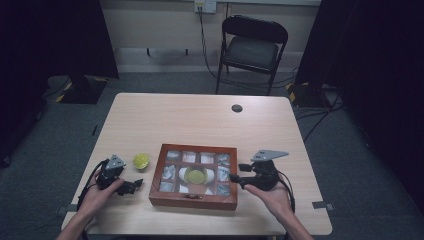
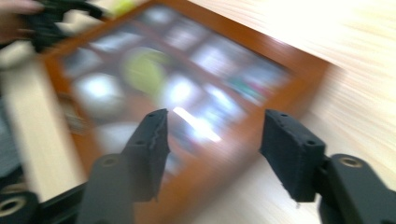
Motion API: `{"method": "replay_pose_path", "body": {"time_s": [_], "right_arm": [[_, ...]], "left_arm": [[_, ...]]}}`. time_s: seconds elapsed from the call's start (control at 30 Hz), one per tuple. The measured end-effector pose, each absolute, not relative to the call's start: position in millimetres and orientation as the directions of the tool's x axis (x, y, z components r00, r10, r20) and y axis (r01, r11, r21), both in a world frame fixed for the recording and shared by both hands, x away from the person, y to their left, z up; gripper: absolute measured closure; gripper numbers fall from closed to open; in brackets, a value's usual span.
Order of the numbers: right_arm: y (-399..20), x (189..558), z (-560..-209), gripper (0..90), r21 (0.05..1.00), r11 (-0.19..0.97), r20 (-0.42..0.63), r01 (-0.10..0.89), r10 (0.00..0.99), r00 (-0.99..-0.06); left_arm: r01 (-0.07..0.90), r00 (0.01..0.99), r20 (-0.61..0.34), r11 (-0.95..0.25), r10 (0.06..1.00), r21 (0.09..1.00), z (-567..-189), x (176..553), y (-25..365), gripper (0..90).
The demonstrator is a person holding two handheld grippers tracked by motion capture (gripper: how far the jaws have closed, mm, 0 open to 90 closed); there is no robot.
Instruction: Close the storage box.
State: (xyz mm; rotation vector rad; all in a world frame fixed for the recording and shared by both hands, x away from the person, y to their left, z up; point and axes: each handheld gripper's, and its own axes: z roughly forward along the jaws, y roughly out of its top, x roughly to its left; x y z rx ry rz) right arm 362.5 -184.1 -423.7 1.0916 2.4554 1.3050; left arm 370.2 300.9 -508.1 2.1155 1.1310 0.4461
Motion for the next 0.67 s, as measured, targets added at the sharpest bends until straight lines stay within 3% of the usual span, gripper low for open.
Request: {"method": "replay_pose_path", "body": {"time_s": [0.1, 0.17, 0.27, 0.43, 0.53, 0.6, 0.67], "right_arm": [[-209.3, 369.0, -437.9, 36.0, 0.749, 0.316, 0.195, 0.583, 0.735, -0.649], [-232.5, 378.0, -453.7, 33.4, 0.725, 0.302, 0.134, 0.619, 0.82, -0.556], [-247.8, 385.4, -466.1, 32.6, 0.701, 0.255, 0.149, 0.666, 0.861, -0.486], [-255.9, 389.8, -484.9, 28.9, 0.643, 0.269, 0.077, 0.717, 0.909, -0.411], [-253.6, 389.3, -490.2, 24.6, 0.66, 0.283, 0.003, 0.696, 0.925, -0.379], [-252.6, 385.0, -498.6, 16.2, 0.715, 0.265, -0.016, 0.647, 0.931, -0.364], [-253.6, 384.1, -500.9, 15.9, 0.728, 0.259, -0.014, 0.634, 0.932, -0.363]], "left_arm": [[0.591, 0.562, -0.019, -0.385, 0.827, 0.709, -508.1, 370.2, 300.8, 0.0], [0.591, 0.561, -0.018, -0.385, 0.828, 0.709, -508.1, 370.1, 300.9, 0.0], [0.591, 0.56, -0.018, -0.384, 0.828, 0.71, -508.1, 370.0, 300.8, 0.0], [0.597, 0.545, -0.017, -0.373, 0.838, 0.71, -508.2, 368.8, 300.2, 0.0], [0.606, 0.527, -0.018, -0.361, 0.85, 0.709, -508.1, 367.3, 299.4, 0.0], [0.606, 0.527, -0.018, -0.36, 0.85, 0.71, -508.1, 367.3, 299.4, 0.0], [0.607, 0.524, -0.018, -0.359, 0.852, 0.709, -508.1, 367.3, 299.3, 0.0]]}}
